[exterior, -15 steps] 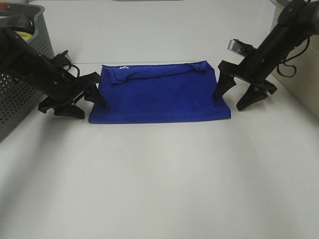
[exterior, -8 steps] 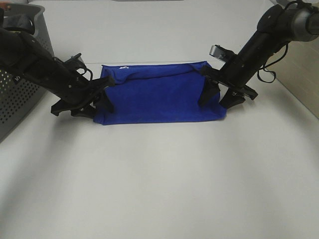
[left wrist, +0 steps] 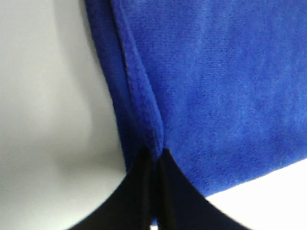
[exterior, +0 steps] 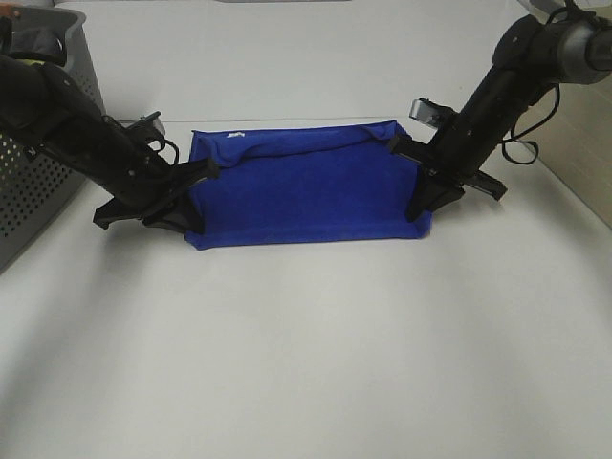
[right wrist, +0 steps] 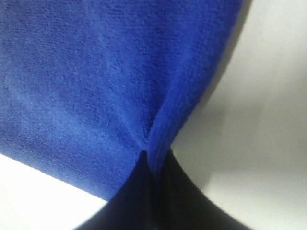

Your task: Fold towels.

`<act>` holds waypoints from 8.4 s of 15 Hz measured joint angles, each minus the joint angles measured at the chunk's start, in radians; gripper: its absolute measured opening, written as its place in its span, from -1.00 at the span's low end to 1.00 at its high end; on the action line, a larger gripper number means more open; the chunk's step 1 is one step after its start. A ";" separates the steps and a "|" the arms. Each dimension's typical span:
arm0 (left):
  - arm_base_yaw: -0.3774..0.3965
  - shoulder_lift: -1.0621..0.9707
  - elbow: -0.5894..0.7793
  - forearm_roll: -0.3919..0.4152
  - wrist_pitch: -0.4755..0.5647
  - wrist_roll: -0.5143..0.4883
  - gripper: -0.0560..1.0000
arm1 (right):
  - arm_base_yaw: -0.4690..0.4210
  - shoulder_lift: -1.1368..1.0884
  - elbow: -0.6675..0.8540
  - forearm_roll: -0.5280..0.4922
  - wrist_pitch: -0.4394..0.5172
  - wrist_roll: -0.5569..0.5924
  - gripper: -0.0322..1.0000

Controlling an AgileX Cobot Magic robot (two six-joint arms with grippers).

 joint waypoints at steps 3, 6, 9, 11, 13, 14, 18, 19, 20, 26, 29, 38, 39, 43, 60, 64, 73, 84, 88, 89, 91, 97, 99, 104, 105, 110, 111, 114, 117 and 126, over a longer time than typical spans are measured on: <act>0.000 -0.072 0.078 0.062 0.026 -0.021 -0.89 | 0.000 -0.074 0.146 -0.003 -0.018 0.000 -0.94; 0.000 -0.146 0.228 0.078 0.024 -0.021 -0.89 | 0.000 -0.210 0.443 0.011 -0.125 -0.009 -0.94; -0.003 -0.224 0.360 0.082 0.019 -0.022 -0.89 | 0.001 -0.306 0.672 0.077 -0.202 -0.056 -0.94; -0.003 -0.267 0.395 0.084 0.018 -0.025 -0.89 | 0.002 -0.346 0.743 0.096 -0.235 -0.081 -0.94; -0.003 -0.308 0.395 0.084 0.009 -0.038 -0.89 | 0.002 -0.361 0.746 0.095 -0.245 -0.087 -0.94; -0.003 -0.324 0.382 0.084 0.004 -0.046 -0.89 | 0.002 -0.372 0.733 0.095 -0.245 -0.088 -0.94; 0.000 -0.320 0.257 0.095 0.001 -0.101 -0.89 | 0.002 -0.370 0.539 0.090 -0.208 -0.084 -0.94; 0.001 -0.310 0.219 0.103 0.001 -0.111 -0.89 | 0.002 -0.356 0.484 0.087 -0.204 -0.078 -0.94; 0.001 -0.294 0.181 0.106 0.001 -0.121 -0.89 | 0.002 -0.337 0.427 0.086 -0.193 -0.071 -0.94; 0.034 -0.127 -0.061 0.115 -0.013 -0.172 -0.89 | 0.002 -0.131 0.050 0.040 -0.131 0.000 -0.94; 0.037 -0.058 -0.118 0.114 -0.056 -0.172 -0.89 | 0.002 -0.045 -0.039 0.036 -0.146 0.007 -0.94; 0.037 0.014 -0.179 0.118 -0.024 -0.133 0.51 | 0.003 -0.006 -0.058 0.045 -0.124 0.011 0.54; 0.037 0.014 -0.179 0.118 -0.024 -0.133 0.51 | 0.003 -0.006 -0.058 0.045 -0.124 0.011 0.54; 0.037 -0.007 -0.186 0.180 0.012 -0.136 0.56 | 0.001 -0.057 -0.058 0.005 -0.082 0.011 0.66; -0.033 0.093 -0.197 0.085 -0.079 -0.160 -0.16 | 0.001 -0.140 -0.058 -0.068 -0.056 0.026 0.66; -0.030 0.099 -0.197 0.094 -0.076 -0.180 -0.77 | 0.001 -0.140 -0.058 -0.068 -0.056 0.026 0.66; 0.018 -0.087 -0.272 0.427 0.170 -0.355 -0.77 | 0.001 -0.140 -0.058 -0.066 -0.050 0.039 0.66; -0.247 0.039 -0.422 0.115 0.033 -0.392 -0.77 | 0.001 -0.140 -0.058 -0.060 -0.028 0.052 0.66; -0.266 0.071 -0.422 -0.017 -0.010 -0.392 -0.54 | 0.001 -0.141 -0.058 -0.059 0.003 0.052 0.66; -0.267 0.071 -0.422 -0.037 -0.022 -0.392 -0.36 | 0.001 -0.146 -0.058 -0.062 0.005 0.052 0.66; -0.267 0.071 -0.422 -0.072 -0.024 -0.375 0.05 | 0.001 -0.160 -0.058 -0.062 0.009 0.052 0.66; -0.262 0.055 -0.422 -0.235 -0.029 -0.222 0.29 | 0.001 -0.172 -0.058 -0.008 0.014 0.045 0.66; -0.236 0.023 -0.424 -0.235 -0.028 -0.178 0.29 | 0.001 -0.172 -0.058 0.070 0.014 0.019 0.66; -0.054 -0.071 -0.426 -0.235 -0.057 -0.129 0.29 | 0.053 -0.171 0.004 0.428 0.014 -0.213 0.62; -0.026 -0.071 -0.426 -0.234 -0.054 -0.129 0.29 | 0.065 -0.164 0.047 0.513 0.016 -0.266 0.58; 0.005 -0.071 -0.426 -0.183 -0.016 -0.129 0.29 | 0.072 -0.051 0.185 0.843 0.016 -0.568 0.53; 0.005 -0.071 -0.426 -0.181 -0.015 -0.129 0.29 | 0.070 -0.045 0.185 0.846 0.015 -0.576 0.53; 0.005 -0.071 -0.426 -0.173 0.006 -0.129 0.29 | 0.065 -0.032 0.185 0.773 -0.050 -0.582 0.53; 0.005 -0.071 -0.426 -0.161 0.014 -0.129 0.29 | 0.053 -0.032 0.185 0.748 -0.105 -0.584 0.53; 0.005 -0.106 -0.426 -0.028 0.178 -0.129 0.29 | 0.046 -0.186 0.185 0.535 -0.074 -0.525 0.53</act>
